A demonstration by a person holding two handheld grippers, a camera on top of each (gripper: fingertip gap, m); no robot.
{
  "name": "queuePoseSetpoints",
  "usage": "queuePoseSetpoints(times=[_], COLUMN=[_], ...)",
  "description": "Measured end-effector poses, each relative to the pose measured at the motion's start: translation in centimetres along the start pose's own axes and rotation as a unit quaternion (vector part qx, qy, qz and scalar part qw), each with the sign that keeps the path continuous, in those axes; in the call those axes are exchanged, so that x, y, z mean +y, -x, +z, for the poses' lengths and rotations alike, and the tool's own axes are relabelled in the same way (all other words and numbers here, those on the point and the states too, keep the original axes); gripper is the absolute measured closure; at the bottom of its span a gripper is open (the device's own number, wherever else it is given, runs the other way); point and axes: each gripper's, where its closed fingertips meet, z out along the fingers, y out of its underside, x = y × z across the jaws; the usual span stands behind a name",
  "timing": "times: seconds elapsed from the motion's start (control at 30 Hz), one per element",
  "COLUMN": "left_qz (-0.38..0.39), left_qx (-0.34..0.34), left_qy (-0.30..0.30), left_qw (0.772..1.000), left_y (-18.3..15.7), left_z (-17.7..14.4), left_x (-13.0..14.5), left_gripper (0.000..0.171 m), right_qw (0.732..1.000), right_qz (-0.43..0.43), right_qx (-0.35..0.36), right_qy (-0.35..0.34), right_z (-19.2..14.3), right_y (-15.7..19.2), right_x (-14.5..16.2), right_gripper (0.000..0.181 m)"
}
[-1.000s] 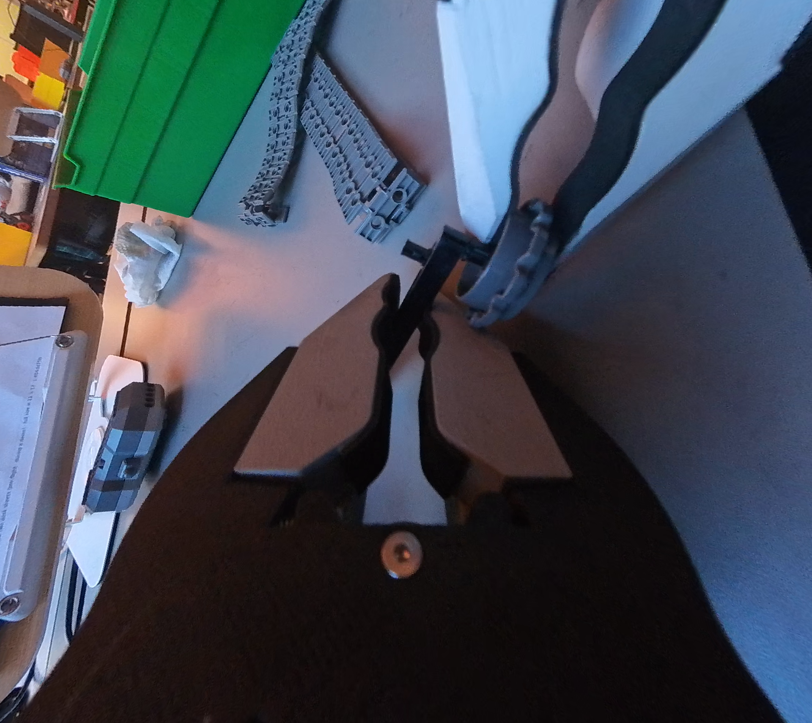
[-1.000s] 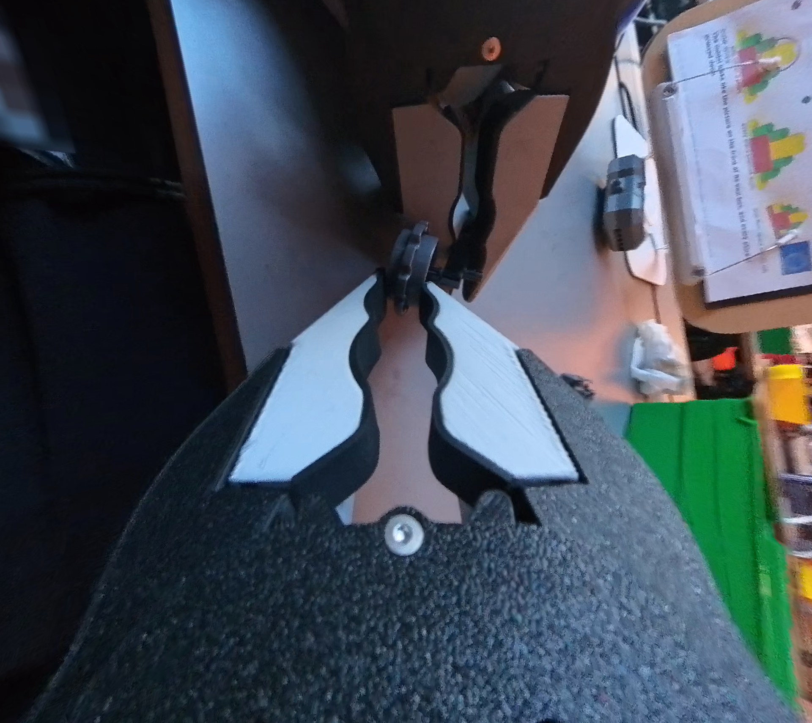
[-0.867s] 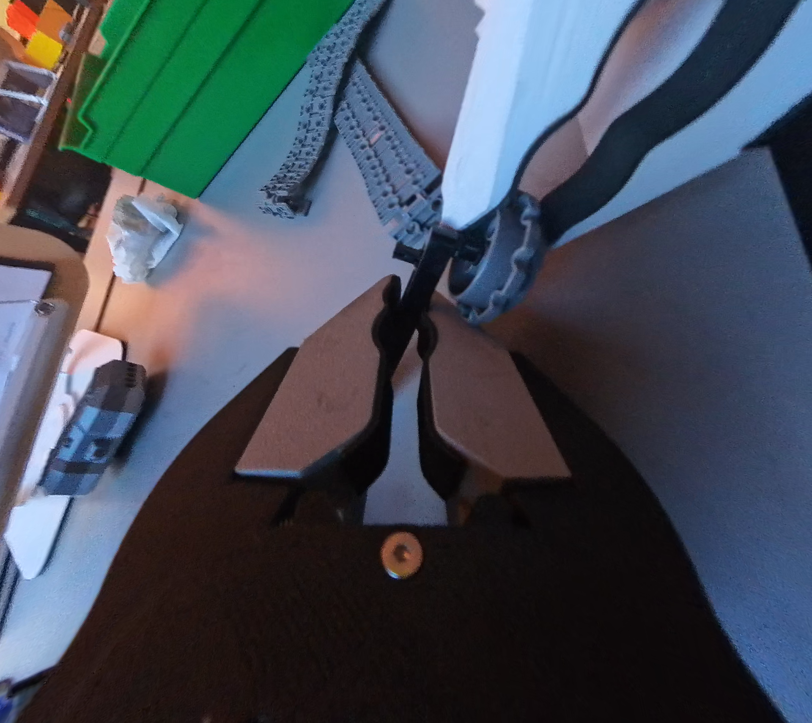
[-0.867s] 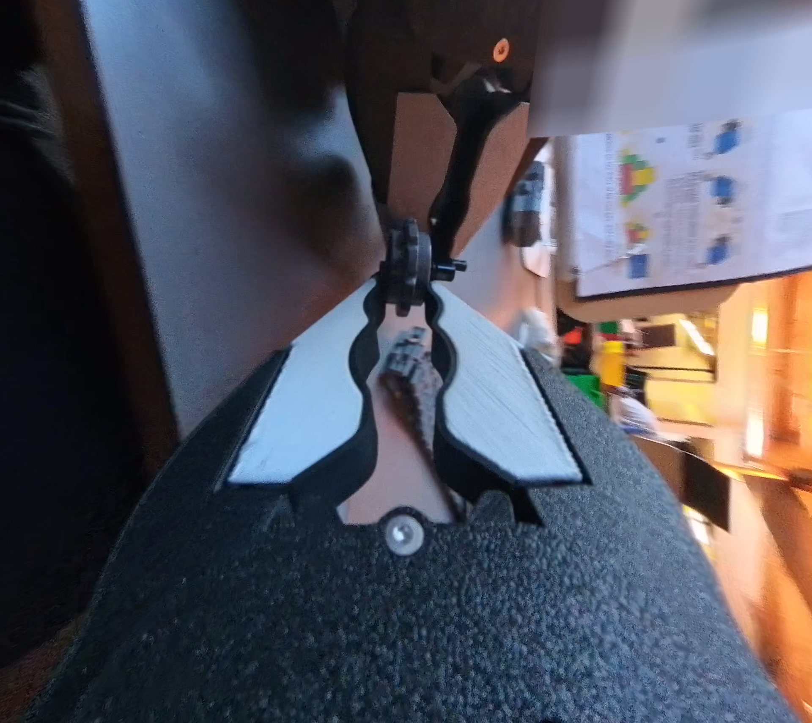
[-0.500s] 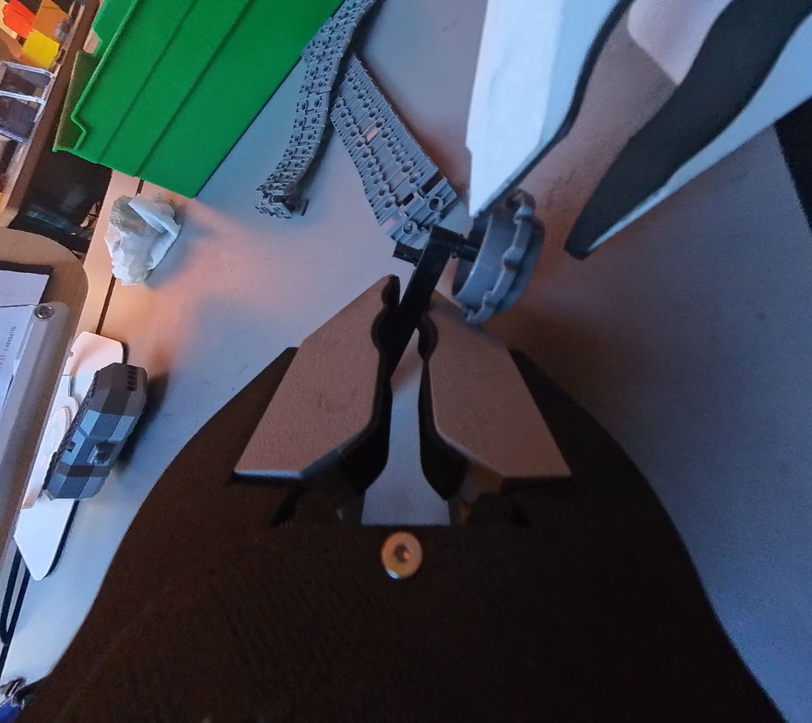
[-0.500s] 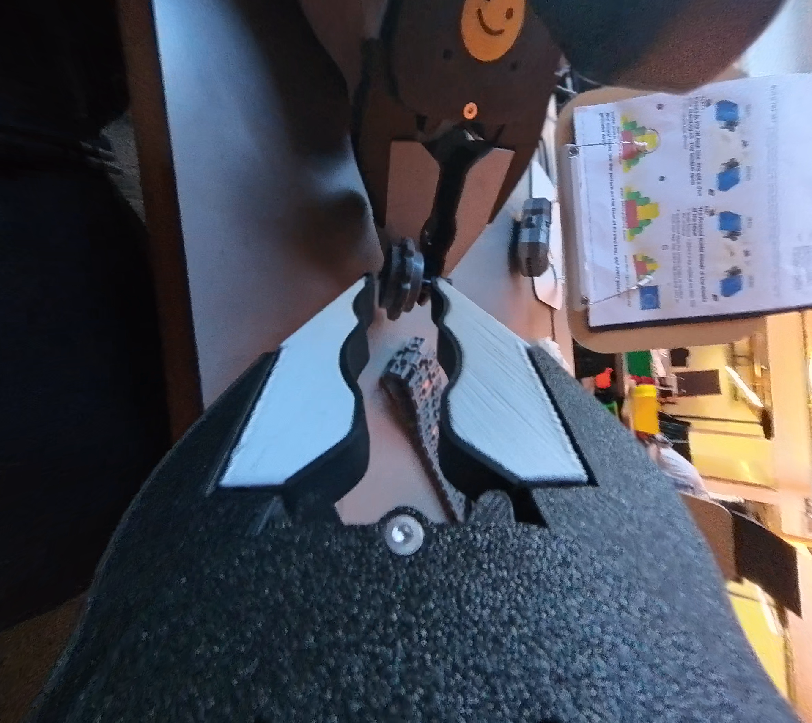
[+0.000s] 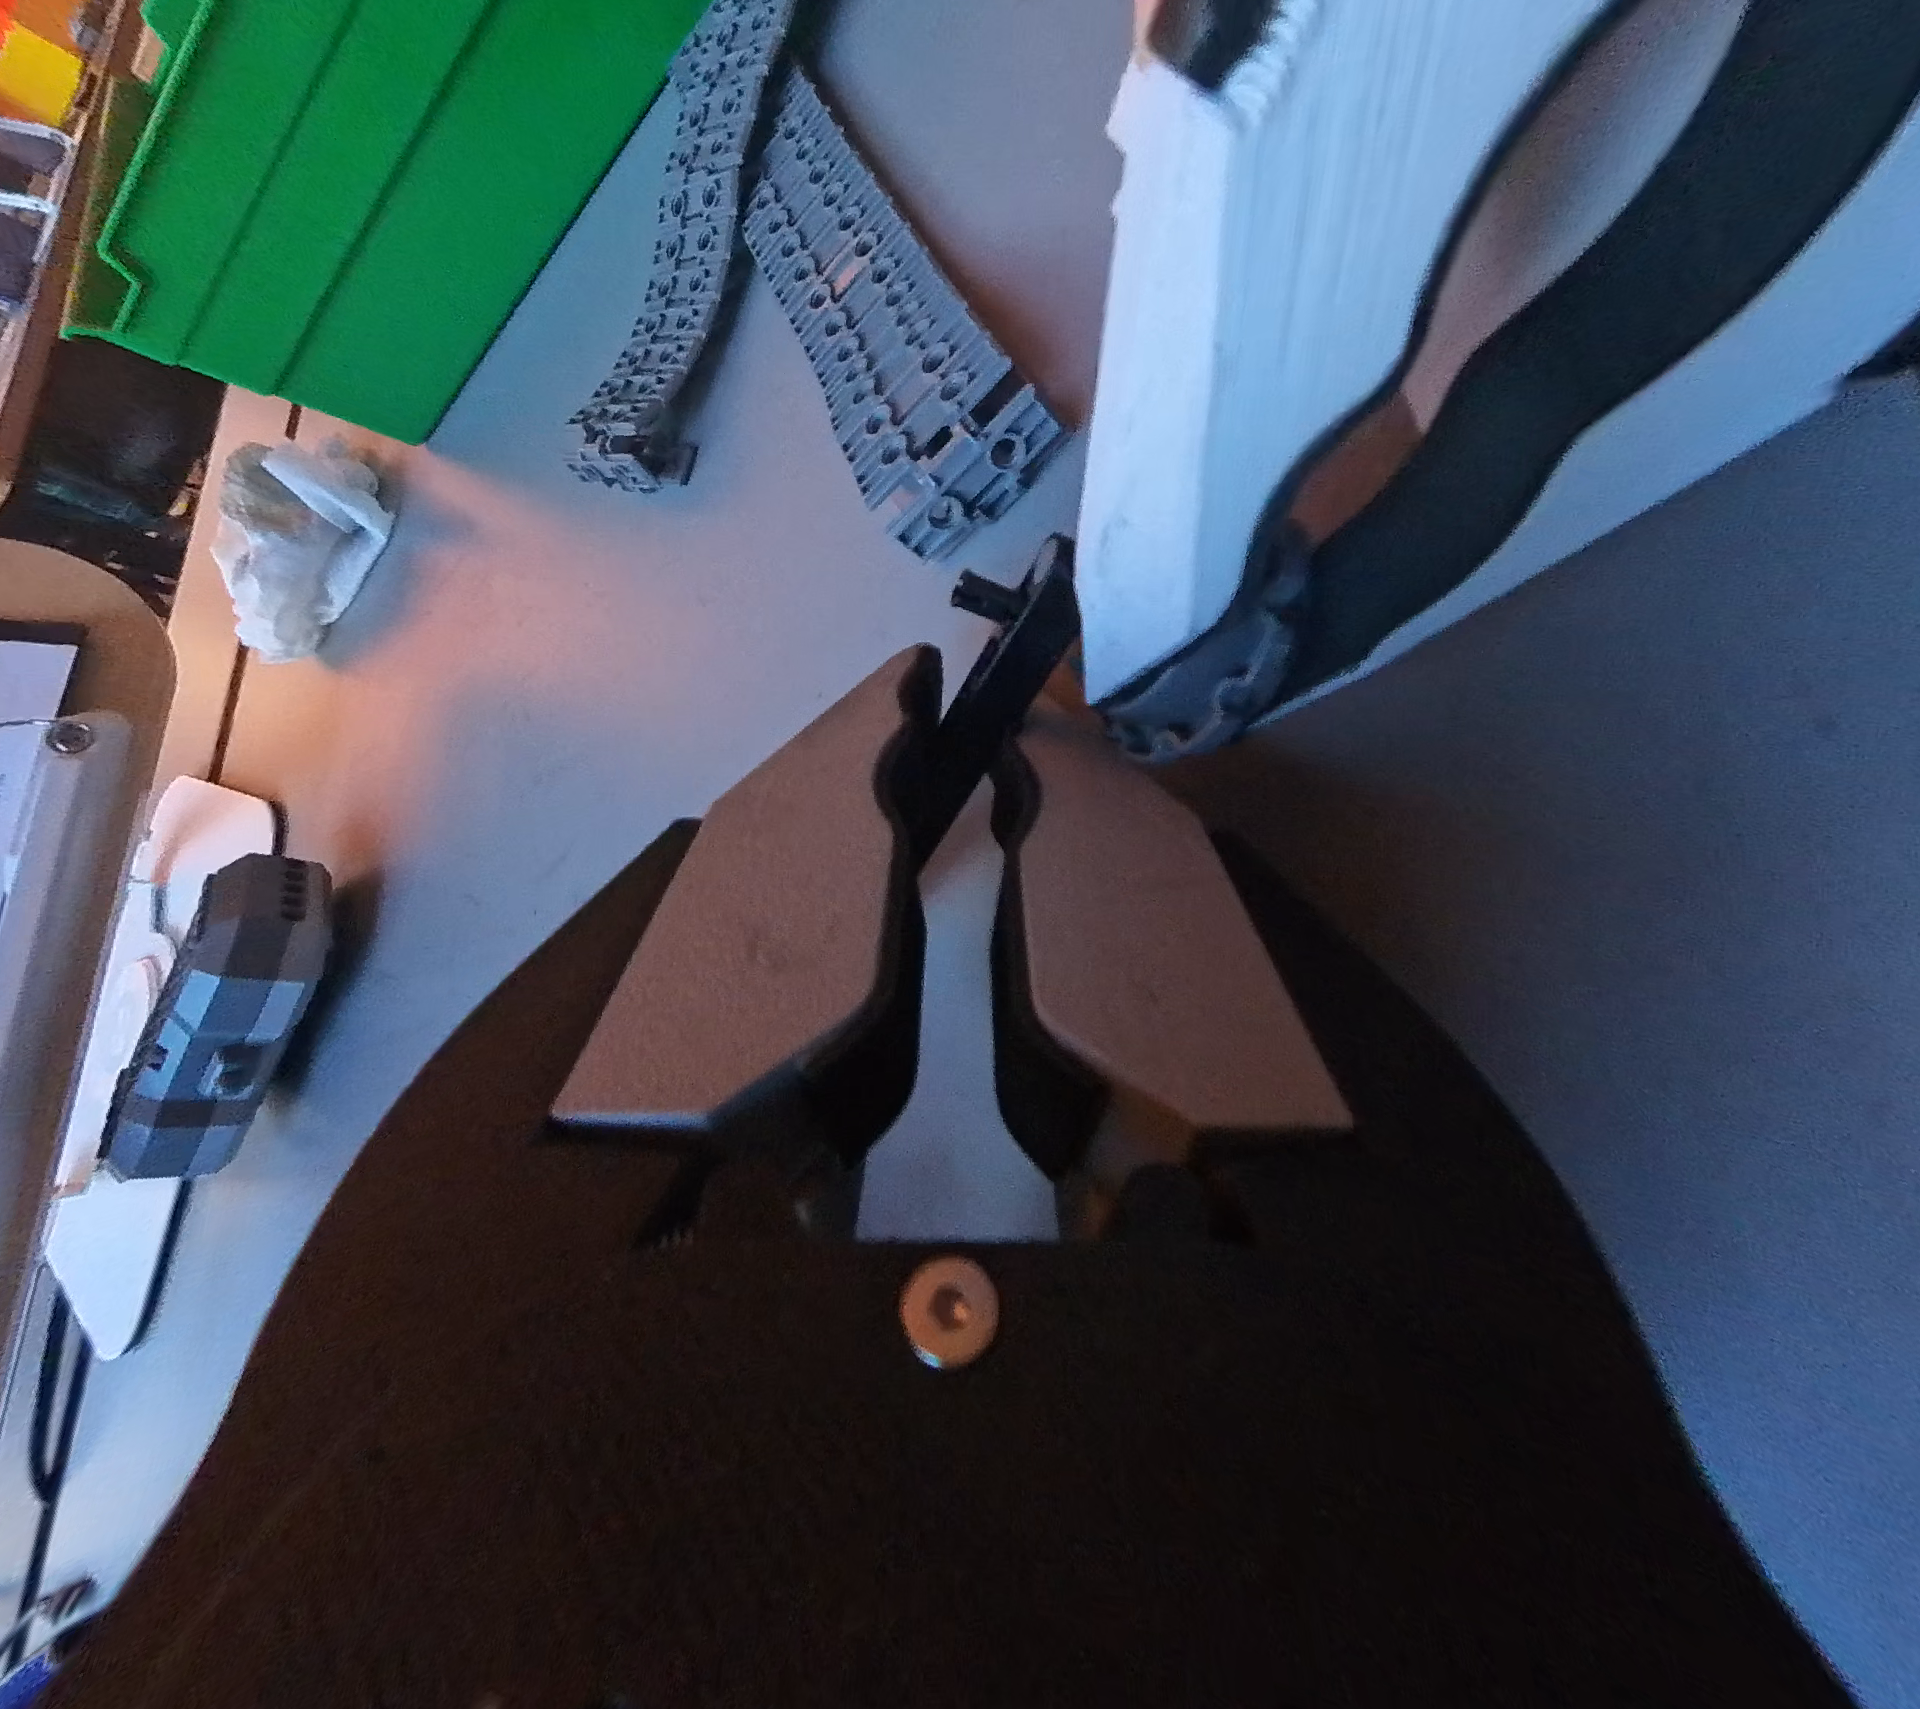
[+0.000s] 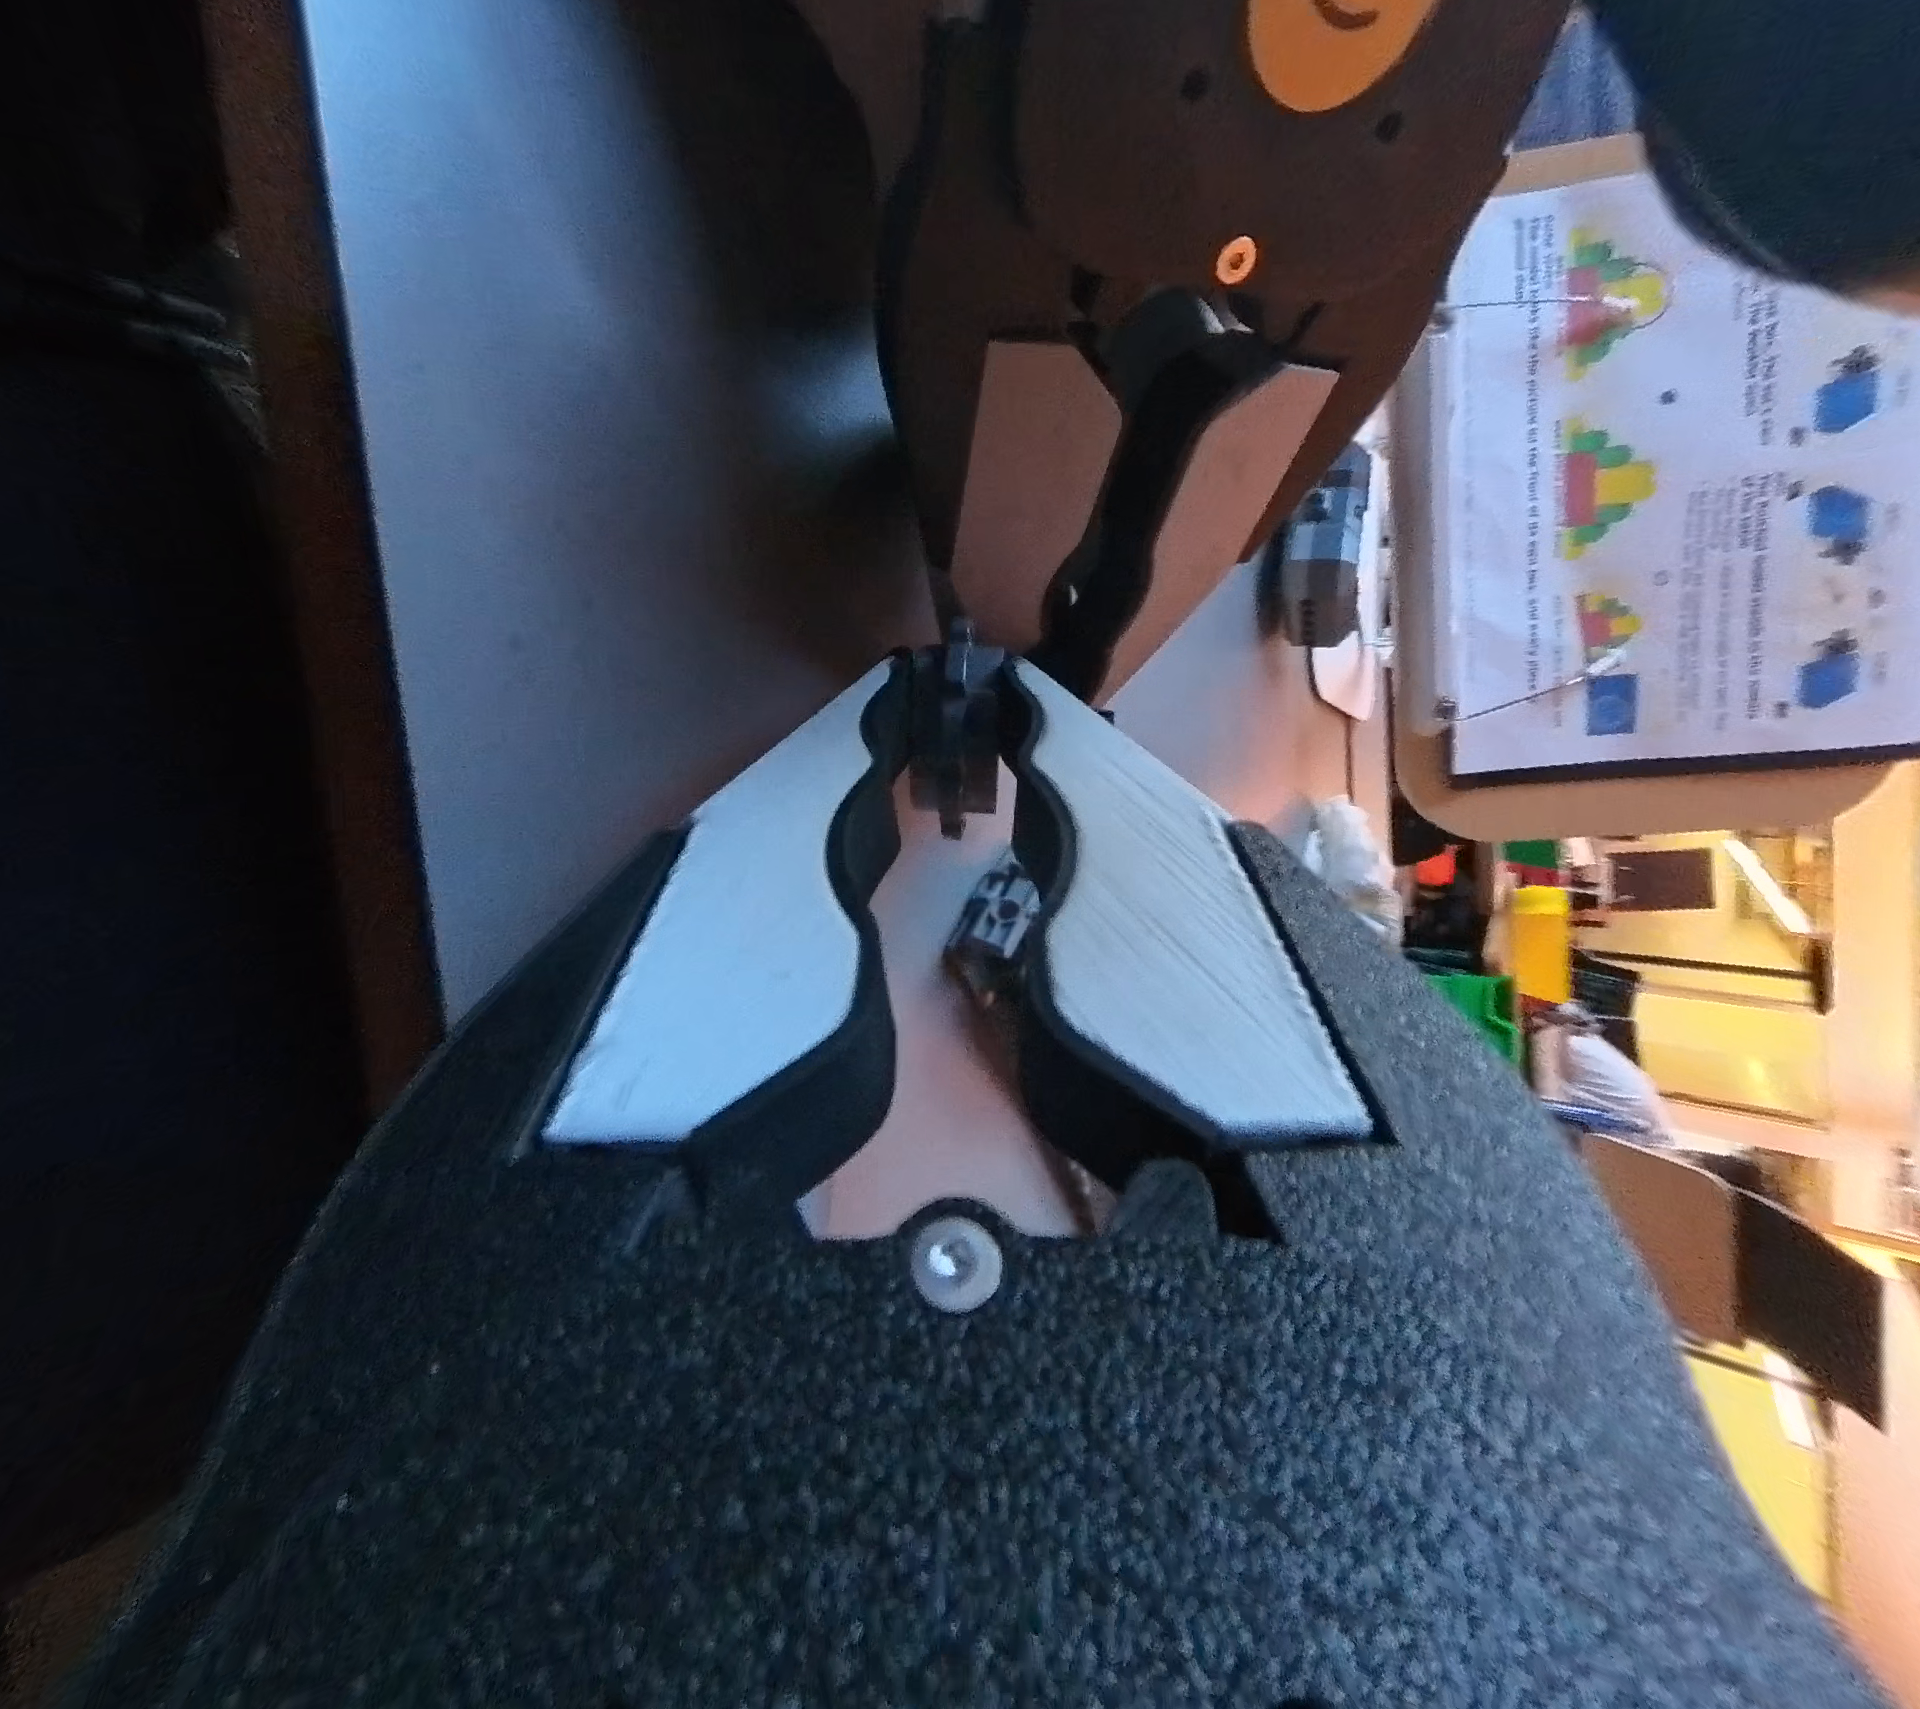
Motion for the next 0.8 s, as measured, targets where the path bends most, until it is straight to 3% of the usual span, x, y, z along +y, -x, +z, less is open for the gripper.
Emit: queuePoseSetpoints(times=[0.17, 0.3, 0.43, 0.53, 0.63, 0.73, 0.8], left_qz=[0.008, -0.005, 0.003, 0.003, -0.03, -0.039, -0.039], left_qx=[0.002, 0.013, 0.013, 0.014, 0.011, 0.016, 0.005], left_qy=[-0.003, -0.003, -0.004, -0.004, 0.001, -0.062, -0.069], left_qw=[1.0, 1.0, 1.0, 1.0, 0.999, 0.997, 0.997], left_y=[-0.2, -0.3, -0.6, -0.6, 0.1, 0.3, 0.5], left_z=[0.0, 0.1, -0.1, -0.2, -0.3, -1.3, -1.6], left_x=[-0.2, -0.3, -0.4, -0.4, -0.2, -1.8, -2.1], left_gripper=[0.165, 0.165, 0.165, 0.165, 0.165, 0.169, 0.17], right_qw=[0.998, 0.988, 0.985, 0.989, 0.998, 0.996, 0.993], right_qz=[0.018, -0.033, -0.061, -0.055, -0.016, 0.019, 0.053], right_qx=[-0.058, -0.146, -0.16, -0.135, -0.054, 0.064, 0.079], right_qy=[-0.025, -0.021, -0.018, -0.021, -0.025, -0.062, -0.072], right_z=[-0.4, -0.7, -0.9, -0.9, -0.3, -1.2, -1.8], right_y=[0.5, 0.6, 0.9, 0.9, -0.2, -2.7, -3.2], right_x=[-0.1, 0.2, 0.2, 0.1, -0.1, -1.6, -1.8], right_gripper=[0.17, 0.169, 0.169, 0.169, 0.169, 0.164, 0.156])
